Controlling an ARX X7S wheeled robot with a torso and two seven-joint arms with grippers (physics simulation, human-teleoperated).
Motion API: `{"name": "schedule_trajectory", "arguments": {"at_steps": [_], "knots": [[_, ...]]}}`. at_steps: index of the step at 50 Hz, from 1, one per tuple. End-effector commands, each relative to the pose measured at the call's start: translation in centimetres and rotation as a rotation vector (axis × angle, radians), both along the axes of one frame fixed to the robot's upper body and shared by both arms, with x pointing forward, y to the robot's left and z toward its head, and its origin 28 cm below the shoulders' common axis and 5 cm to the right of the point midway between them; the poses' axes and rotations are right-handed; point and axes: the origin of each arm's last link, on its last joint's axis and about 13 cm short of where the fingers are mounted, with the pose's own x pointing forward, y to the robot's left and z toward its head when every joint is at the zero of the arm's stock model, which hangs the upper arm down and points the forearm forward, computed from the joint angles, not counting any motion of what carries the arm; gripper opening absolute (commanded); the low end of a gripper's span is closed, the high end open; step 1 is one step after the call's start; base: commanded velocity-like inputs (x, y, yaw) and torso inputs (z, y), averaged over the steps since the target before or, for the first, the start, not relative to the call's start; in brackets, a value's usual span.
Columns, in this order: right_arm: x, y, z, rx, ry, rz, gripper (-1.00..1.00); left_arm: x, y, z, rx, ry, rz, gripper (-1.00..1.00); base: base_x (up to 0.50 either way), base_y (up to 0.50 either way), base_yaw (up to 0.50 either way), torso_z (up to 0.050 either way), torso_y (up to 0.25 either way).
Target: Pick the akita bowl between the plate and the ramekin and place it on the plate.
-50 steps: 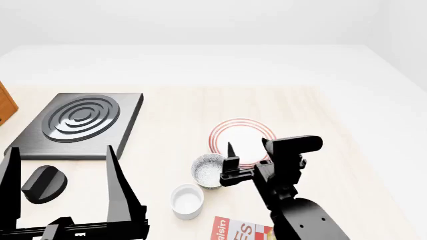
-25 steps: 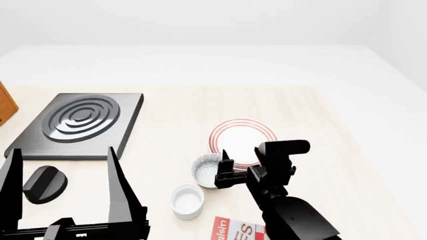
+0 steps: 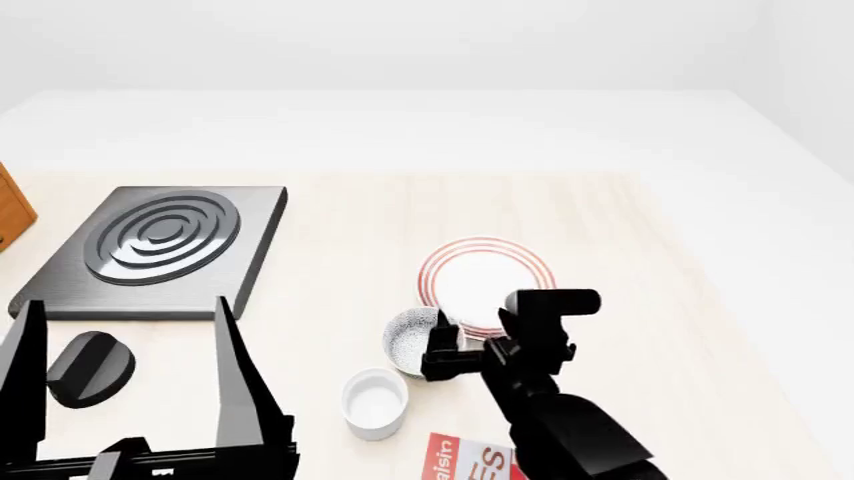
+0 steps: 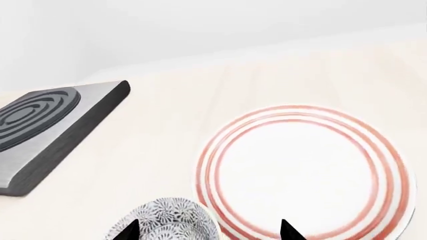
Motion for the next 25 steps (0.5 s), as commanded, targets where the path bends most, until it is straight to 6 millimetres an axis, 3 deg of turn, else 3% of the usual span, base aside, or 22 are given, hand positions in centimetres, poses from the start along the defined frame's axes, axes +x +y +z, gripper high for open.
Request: {"name": "schedule_trajectory", "arguments": {"at_steps": [1, 25], "knots": [[0.6, 0.3, -1.0, 0.015, 0.036, -0.013, 1.00, 0.2, 0.3, -0.1, 0.009, -0.004, 0.019, 1.00, 0.00, 0.00, 0.00, 0.000, 0.000], [0.8, 0.7, -2.7, -0.007, 0.085, 0.017, 1.00, 0.3, 0.3, -0.2, 0.009, 0.000, 0.015, 1.00, 0.00, 0.00, 0.00, 0.000, 0.000]]}}
